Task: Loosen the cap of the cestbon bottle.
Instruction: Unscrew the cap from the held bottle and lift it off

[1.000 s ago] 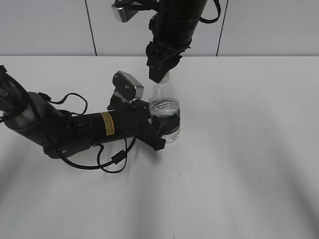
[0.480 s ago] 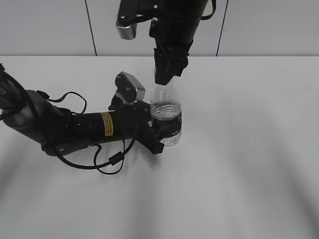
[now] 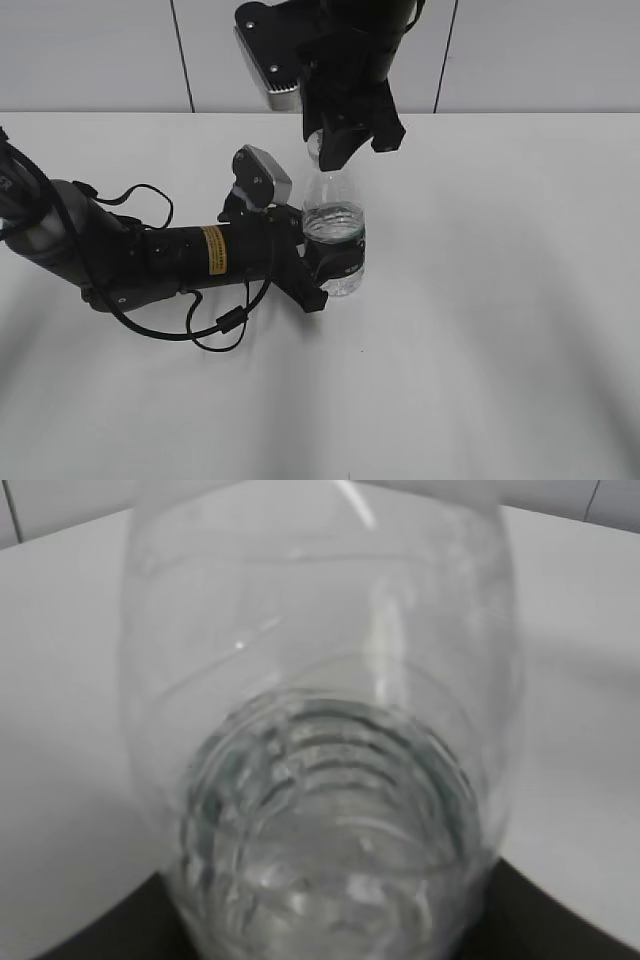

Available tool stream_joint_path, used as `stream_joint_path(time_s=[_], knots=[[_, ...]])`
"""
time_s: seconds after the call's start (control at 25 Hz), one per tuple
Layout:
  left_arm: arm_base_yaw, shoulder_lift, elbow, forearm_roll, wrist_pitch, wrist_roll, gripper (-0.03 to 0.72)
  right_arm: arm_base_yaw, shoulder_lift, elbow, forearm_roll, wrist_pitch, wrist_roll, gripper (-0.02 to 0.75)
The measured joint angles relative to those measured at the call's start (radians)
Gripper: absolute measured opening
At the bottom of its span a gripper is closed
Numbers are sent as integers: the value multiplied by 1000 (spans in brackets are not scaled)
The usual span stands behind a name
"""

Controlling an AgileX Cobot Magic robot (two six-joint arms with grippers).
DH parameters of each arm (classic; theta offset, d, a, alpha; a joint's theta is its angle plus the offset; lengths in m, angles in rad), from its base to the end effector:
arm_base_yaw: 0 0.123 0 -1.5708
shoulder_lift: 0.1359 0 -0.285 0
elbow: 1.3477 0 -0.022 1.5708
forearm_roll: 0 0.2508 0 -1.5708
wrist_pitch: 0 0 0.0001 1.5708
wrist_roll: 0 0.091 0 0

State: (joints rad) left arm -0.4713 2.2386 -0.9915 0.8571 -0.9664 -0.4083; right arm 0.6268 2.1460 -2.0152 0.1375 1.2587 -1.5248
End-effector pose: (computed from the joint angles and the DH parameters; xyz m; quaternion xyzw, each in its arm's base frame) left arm 0.3228 -0.2280 0.0717 0.4215 0.6893 -0.3492 0.4745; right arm 0.3669 0.2804 0.2630 -0.8642 0.4803 0.0029 0.1496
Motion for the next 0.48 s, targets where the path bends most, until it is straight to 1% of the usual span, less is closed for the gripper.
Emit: stream_joint_path(time_s=[0.16,0.48], knots=[[0,0,0,7,0,0,349,0,0,0,1,3,-58,302],[1,-2,0,18,0,-2,349,0,-11,4,1,3,-70,303]])
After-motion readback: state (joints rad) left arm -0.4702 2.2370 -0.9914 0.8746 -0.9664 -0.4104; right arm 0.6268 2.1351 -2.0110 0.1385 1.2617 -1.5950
